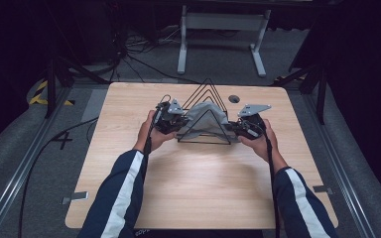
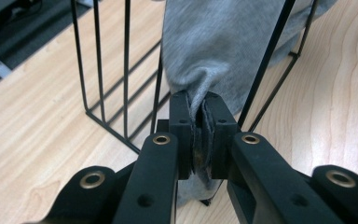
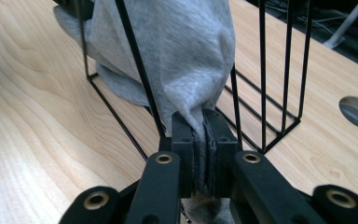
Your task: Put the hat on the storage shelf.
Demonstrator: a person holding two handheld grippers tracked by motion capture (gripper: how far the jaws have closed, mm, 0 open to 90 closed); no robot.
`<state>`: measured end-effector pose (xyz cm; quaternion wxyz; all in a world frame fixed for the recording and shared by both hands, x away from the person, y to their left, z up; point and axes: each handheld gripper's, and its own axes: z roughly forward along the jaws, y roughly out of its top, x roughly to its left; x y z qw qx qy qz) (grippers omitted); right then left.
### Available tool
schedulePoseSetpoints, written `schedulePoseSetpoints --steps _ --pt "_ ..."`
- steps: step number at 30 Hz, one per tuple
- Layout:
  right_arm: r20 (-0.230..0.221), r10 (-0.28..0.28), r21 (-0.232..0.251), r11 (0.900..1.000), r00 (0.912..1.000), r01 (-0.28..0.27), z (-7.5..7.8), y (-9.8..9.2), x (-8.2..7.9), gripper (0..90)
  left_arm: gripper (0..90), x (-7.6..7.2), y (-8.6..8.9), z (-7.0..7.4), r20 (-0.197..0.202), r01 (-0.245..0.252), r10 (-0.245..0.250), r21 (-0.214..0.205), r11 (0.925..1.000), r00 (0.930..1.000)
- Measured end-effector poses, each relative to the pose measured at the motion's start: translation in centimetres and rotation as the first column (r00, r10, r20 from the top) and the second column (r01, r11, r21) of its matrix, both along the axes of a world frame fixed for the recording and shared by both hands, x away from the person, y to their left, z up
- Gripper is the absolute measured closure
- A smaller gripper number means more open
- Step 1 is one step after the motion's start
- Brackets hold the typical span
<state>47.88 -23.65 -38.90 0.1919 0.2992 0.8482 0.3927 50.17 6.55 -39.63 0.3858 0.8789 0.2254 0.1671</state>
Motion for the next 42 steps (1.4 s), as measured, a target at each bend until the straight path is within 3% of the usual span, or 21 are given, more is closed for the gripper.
schedulePoseSetpoints --steps 8,14,20,28,42 --pt "-0.001 -0.012 -0.016 0.9998 0.9999 0.012 -1.3 0.3 0.4 84.5 84.5 0.4 -0.2 -1.0 -0.012 0.0 0.0 0.002 1.0 0.9999" --pt "-0.002 -0.019 -0.01 0.9998 0.9998 0.019 -1.6 0.2 0.5 84.3 84.4 0.4 0.2 -1.4 -0.024 -0.016 0.016 -0.028 0.9995 0.9996" --pt "-0.003 -0.009 0.001 1.0 1.0 0.009 -1.2 0.1 0.2 81.0 84.2 0.0 0.7 -0.5 0.006 -0.03 0.03 -0.03 0.9991 0.9995" --pt "0.011 -0.007 -0.007 0.9999 0.9999 0.007 -0.5 0.1 -0.3 78.1 83.4 -0.6 1.2 0.2 0.014 -0.033 0.033 -0.033 0.9989 0.9994" --pt "0.033 -0.007 -0.019 0.9998 0.9994 0.007 1.1 -0.9 -1.9 72.5 79.6 -2.7 2.6 2.2 0.056 -0.022 0.021 0.006 0.9997 0.9982"
